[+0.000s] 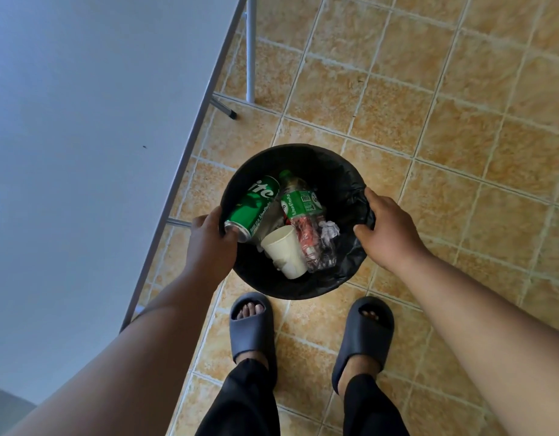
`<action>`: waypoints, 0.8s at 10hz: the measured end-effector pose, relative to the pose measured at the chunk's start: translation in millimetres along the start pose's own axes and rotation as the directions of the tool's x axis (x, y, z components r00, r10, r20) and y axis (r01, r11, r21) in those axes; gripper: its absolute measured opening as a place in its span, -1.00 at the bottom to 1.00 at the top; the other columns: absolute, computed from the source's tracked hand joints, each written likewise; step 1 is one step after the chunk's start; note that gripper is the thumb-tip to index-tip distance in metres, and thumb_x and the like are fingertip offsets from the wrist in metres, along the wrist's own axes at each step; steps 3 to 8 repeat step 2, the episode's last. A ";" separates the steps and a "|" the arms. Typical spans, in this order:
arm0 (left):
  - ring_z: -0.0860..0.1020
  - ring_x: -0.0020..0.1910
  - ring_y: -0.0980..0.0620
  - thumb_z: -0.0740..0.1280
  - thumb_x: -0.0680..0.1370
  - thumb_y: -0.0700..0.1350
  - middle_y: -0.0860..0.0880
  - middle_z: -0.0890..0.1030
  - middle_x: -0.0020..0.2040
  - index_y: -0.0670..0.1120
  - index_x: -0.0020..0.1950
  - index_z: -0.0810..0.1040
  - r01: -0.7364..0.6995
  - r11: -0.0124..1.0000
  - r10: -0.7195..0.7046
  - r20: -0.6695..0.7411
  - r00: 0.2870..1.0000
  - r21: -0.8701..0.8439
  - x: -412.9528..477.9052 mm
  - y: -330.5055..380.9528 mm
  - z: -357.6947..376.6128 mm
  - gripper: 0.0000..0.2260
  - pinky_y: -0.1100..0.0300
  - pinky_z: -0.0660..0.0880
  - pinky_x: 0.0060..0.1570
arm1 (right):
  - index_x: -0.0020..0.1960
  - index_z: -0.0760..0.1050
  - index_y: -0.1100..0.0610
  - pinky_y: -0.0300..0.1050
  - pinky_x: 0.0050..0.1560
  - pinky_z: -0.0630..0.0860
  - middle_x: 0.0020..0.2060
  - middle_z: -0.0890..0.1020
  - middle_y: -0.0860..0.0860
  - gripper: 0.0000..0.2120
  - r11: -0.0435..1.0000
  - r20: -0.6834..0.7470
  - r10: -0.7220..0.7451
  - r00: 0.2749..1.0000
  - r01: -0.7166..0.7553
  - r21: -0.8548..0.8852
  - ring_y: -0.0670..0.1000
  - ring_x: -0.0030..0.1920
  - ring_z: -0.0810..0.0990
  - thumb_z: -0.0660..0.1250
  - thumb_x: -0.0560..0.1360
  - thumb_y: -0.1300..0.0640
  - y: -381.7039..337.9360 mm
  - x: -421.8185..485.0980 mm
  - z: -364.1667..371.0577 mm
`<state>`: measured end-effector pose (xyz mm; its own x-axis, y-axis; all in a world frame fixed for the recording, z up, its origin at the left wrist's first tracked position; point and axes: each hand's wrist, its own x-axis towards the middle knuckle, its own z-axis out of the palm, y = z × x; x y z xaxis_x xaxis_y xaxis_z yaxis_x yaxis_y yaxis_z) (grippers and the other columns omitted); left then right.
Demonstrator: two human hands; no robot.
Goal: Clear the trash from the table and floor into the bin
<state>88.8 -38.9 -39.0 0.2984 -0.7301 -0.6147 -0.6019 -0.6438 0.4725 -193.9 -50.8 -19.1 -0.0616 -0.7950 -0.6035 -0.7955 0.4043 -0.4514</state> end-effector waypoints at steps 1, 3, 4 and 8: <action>0.45 0.27 -0.11 0.28 0.55 -0.07 -0.09 0.38 0.36 -0.01 0.48 0.30 0.003 0.999 -0.003 -0.002 1.000 0.045 -12.8 7.4 -7.2 -0.51 -0.08 0.50 0.19 | 0.55 0.12 0.11 0.00 0.39 0.32 0.47 0.30 0.07 -0.36 1.000 -0.046 -0.005 0.999 0.005 -0.009 0.13 0.43 0.31 0.29 0.54 0.16 -6.5 -9.9 -5.1; 0.38 0.33 -0.10 0.28 0.56 -0.10 -0.10 0.33 0.42 -0.06 0.51 0.25 -0.059 0.995 0.060 -0.009 0.998 0.082 -29.7 30.0 -16.4 -0.48 0.10 0.39 0.26 | 0.53 0.16 0.12 0.02 0.41 0.30 0.46 0.30 0.07 -0.39 1.000 -0.133 -0.008 0.991 0.004 -0.024 0.14 0.43 0.30 0.29 0.53 0.17 -18.8 -19.2 -21.1; 0.38 0.33 -0.10 0.28 0.56 -0.10 -0.10 0.33 0.42 -0.06 0.51 0.25 -0.059 0.995 0.060 -0.009 0.998 0.082 -29.7 30.0 -16.4 -0.48 0.10 0.39 0.26 | 0.53 0.16 0.12 0.02 0.41 0.30 0.46 0.30 0.07 -0.39 1.000 -0.133 -0.008 0.991 0.004 -0.024 0.14 0.43 0.30 0.29 0.53 0.17 -18.8 -19.2 -21.1; 0.38 0.33 -0.10 0.28 0.56 -0.10 -0.10 0.33 0.42 -0.06 0.51 0.25 -0.059 0.995 0.060 -0.009 0.998 0.082 -29.7 30.0 -16.4 -0.48 0.10 0.39 0.26 | 0.53 0.16 0.12 0.02 0.41 0.30 0.46 0.30 0.07 -0.39 1.000 -0.133 -0.008 0.991 0.004 -0.024 0.14 0.43 0.30 0.29 0.53 0.17 -18.8 -19.2 -21.1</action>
